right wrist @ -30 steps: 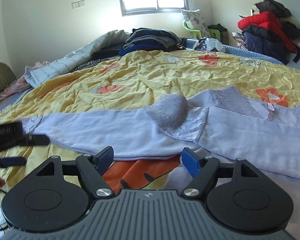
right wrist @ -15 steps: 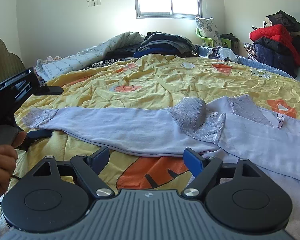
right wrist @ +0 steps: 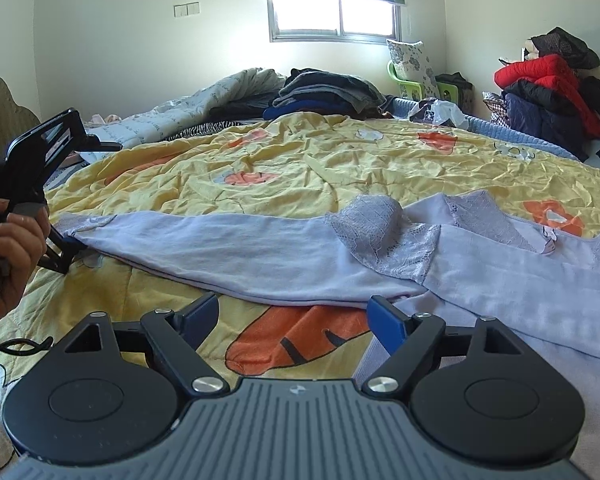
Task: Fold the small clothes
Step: 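Grasp the lace cuff of the other sleeve with the left tool, then carry the held cuff with the left tool across the sweater body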
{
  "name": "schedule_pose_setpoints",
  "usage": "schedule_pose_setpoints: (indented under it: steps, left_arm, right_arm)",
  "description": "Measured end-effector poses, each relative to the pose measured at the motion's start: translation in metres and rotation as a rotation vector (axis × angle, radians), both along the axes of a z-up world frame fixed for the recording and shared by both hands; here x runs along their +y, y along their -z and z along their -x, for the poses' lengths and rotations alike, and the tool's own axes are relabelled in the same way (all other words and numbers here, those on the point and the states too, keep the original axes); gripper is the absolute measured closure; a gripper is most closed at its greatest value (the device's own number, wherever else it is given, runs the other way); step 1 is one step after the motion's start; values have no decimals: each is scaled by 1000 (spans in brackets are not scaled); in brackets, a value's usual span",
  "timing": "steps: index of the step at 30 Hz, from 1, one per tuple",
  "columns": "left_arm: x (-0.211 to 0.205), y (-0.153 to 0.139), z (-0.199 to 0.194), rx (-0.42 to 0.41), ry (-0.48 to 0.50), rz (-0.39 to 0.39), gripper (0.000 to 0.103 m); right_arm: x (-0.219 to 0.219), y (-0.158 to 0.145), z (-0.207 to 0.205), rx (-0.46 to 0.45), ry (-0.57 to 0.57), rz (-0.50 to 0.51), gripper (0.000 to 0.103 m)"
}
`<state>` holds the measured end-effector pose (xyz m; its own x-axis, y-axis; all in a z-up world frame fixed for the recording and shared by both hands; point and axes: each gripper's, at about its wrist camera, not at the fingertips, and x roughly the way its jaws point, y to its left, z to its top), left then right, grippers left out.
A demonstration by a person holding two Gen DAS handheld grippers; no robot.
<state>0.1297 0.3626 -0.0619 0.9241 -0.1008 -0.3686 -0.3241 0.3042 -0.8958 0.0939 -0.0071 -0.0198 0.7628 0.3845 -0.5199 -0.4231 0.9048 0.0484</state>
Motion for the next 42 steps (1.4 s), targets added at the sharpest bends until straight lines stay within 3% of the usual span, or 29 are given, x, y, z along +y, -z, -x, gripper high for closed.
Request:
schedule_pose_setpoints:
  steps: [1, 2, 3, 6, 8, 15, 19, 28, 33, 42]
  left_arm:
    - [-1, 0, -1, 23, -4, -16, 24]
    - [-1, 1, -3, 58, -3, -33, 47]
    - [-2, 3, -6, 97, 3, -47, 64]
    - [-6, 11, -8, 139, 7, -70, 91]
    - [-12, 8, -7, 154, 2, -152, 96]
    - [-49, -27, -4, 160, 4, -533, 98]
    - [-74, -47, -6, 131, 24, -657, 98]
    - [-134, -81, -22, 69, 72, -800, 98]
    - [-173, -95, -33, 20, 143, -856, 98]
    - [-243, -97, -44, -45, 270, -926, 98]
  right_arm:
    - [-1, 0, 0, 0, 3, 0, 19]
    - [-2, 0, 1, 0, 5, -2, 19]
    - [-3, 0, 1, 2, 6, -3, 19]
    - [-7, -1, 1, 6, 13, -12, 19]
    - [-10, -2, 2, 4, 16, -14, 19]
    - [-37, -5, 0, -8, 39, -35, 19]
    - [-68, -9, -9, -29, 128, -34, 19]
    - [-143, -5, -33, -14, 295, -20, 18]
    - [-151, 6, -42, 11, 326, 23, 16]
    - [-173, 9, -29, -14, 371, -54, 14]
